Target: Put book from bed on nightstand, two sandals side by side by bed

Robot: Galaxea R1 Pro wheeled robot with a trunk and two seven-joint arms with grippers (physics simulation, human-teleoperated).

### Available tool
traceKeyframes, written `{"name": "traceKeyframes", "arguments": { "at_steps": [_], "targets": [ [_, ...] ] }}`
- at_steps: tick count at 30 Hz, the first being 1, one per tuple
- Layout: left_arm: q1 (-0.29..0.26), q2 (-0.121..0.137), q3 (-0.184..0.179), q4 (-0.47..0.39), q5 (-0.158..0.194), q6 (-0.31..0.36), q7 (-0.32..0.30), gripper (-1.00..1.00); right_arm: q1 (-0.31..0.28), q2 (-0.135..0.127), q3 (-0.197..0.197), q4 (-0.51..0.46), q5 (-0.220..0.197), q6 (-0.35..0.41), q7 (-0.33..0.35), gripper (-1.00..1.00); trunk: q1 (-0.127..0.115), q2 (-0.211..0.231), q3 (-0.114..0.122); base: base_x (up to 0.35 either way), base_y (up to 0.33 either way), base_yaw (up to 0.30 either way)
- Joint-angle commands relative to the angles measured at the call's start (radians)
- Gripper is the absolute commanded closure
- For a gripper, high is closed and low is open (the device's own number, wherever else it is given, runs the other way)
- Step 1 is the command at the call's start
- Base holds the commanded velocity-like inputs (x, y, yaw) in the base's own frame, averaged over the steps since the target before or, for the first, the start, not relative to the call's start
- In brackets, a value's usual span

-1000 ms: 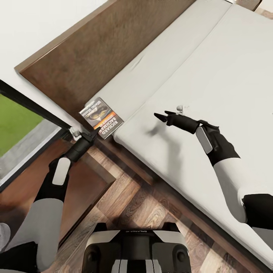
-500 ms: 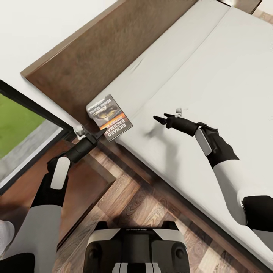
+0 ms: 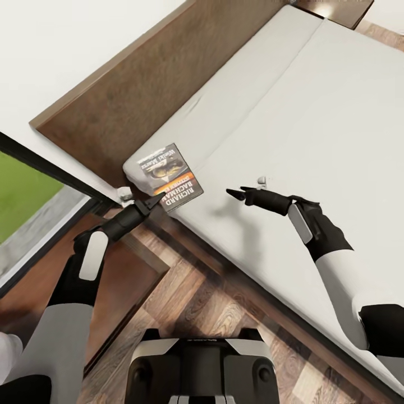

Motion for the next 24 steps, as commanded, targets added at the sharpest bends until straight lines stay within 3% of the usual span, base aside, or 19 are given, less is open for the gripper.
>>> {"name": "traceKeyframes", "arguments": {
  "at_steps": [1, 6, 10, 13, 17, 19, 24],
  "targets": [
    [0.0, 0.0, 0.001, 0.001, 0.001, 0.007, -0.002, 1.0, 0.0, -0.001, 0.002, 0.0, -0.011, 0.009, -0.002, -1.0, -0.004, 0.007, 0.004, 0.0, 0.0, -0.136],
    [0.019, -0.001, -0.001, 0.018, -0.021, 0.006, -0.008, 1.0, 0.002, -0.004, 0.002, -0.01, -0.009, 0.011, 0.0, -1.0, -0.023, 0.042, 0.028, 0.0, 0.0, -0.148],
    [0.039, 0.001, -0.052, 0.022, -0.024, 0.003, -0.015, 1.0, 0.002, -0.003, 0.004, -0.022, -0.009, 0.011, -0.001, -1.0, -0.038, 0.07, 0.047, 0.0, 0.0, -0.147],
    [0.049, 0.005, -0.078, 0.02, -0.026, 0.001, -0.016, 1.0, 0.003, -0.001, 0.035, -0.026, -0.009, 0.008, -0.002, -1.0, -0.05, 0.091, 0.061, 0.0, 0.0, -0.136],
    [0.056, 0.011, -0.09, 0.012, -0.026, 0.001, -0.018, 1.0, 0.003, -0.002, 0.113, -0.026, -0.009, 0.0, -0.004, -1.0, -0.065, 0.119, 0.08, 0.0, 0.0, -0.132],
    [0.057, 0.013, -0.091, 0.011, -0.026, 0.002, -0.018, 1.0, 0.003, -0.002, 0.123, -0.026, -0.009, 0.0, -0.004, -1.0, -0.073, 0.133, 0.089, 0.0, 0.0, -0.134],
    [0.058, 0.051, -0.096, 0.01, -0.025, 0.005, -0.019, 1.0, 0.003, -0.003, 0.134, -0.025, -0.009, 0.0, -0.004, -1.0, -0.092, 0.168, 0.113, 0.0, 0.0, -0.104]
  ]
}}
